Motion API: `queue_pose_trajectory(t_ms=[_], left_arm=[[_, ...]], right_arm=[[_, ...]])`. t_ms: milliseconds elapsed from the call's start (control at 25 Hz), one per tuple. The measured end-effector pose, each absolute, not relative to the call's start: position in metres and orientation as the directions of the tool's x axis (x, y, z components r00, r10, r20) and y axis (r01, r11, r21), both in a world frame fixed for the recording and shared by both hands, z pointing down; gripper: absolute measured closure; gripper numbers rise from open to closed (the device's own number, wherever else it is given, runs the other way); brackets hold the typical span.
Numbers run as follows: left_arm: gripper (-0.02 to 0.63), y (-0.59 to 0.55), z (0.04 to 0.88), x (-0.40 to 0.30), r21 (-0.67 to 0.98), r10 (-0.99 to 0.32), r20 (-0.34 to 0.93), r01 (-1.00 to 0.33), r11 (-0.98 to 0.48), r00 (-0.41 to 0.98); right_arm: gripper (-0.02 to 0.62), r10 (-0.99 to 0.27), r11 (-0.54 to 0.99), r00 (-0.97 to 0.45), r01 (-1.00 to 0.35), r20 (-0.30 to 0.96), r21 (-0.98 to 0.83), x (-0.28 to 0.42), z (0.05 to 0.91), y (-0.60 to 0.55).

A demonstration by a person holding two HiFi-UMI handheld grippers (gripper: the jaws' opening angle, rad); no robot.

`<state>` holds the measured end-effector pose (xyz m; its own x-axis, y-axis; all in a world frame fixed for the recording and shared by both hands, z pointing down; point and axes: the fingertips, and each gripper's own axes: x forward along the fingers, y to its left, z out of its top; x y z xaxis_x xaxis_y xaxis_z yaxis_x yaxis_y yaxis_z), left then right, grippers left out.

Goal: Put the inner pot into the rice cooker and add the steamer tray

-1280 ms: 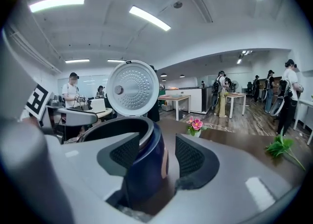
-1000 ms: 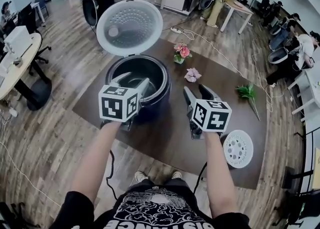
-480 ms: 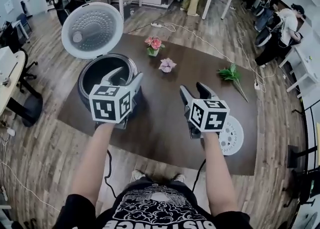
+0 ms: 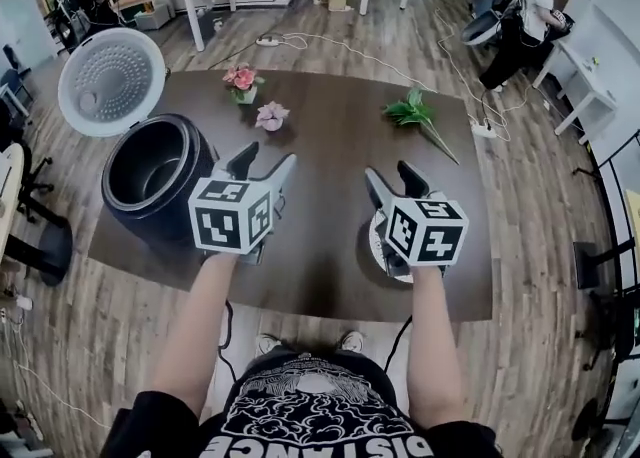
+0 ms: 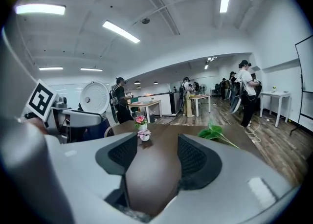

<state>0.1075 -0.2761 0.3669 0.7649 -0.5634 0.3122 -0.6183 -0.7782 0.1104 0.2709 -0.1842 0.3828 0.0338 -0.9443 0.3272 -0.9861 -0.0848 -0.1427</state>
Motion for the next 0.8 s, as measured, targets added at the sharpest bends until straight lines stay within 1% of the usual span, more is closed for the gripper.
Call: queue_pose_trajectory(t_ms=[360, 600, 720, 800], left_arm=[[0.318, -0.212, 0.417, 0.208, 0.162, -0.425, 0.385, -0.513, -0.843, 0.819], [0.316, -0.179, 0.450, 0.247, 0.231, -0.368, 0.398, -0.480, -0.846, 0.840], [0.298, -0.165, 0.473, 0.260, 0.250, -0.342, 0.428, -0.473, -0.845, 0.837], [0.298, -0.156, 0.487, 0.267, 0.272, -0.335, 0.446, -0.482, -0.833, 0.830]], right_arm=[[0.327, -0.913, -0.219, 0.150, -0.965, 0.379, -0.146, 0.362, 0.417, -0.103], [0.320, -0.896, -0.245, 0.163, -0.957, 0.412, -0.156, 0.397, 0.442, -0.069], [0.316, -0.891, -0.243, 0.150, -0.955, 0.428, -0.171, 0.408, 0.458, -0.061], [0.314, -0.887, -0.237, 0.138, -0.955, 0.441, -0.179, 0.415, 0.467, -0.056]])
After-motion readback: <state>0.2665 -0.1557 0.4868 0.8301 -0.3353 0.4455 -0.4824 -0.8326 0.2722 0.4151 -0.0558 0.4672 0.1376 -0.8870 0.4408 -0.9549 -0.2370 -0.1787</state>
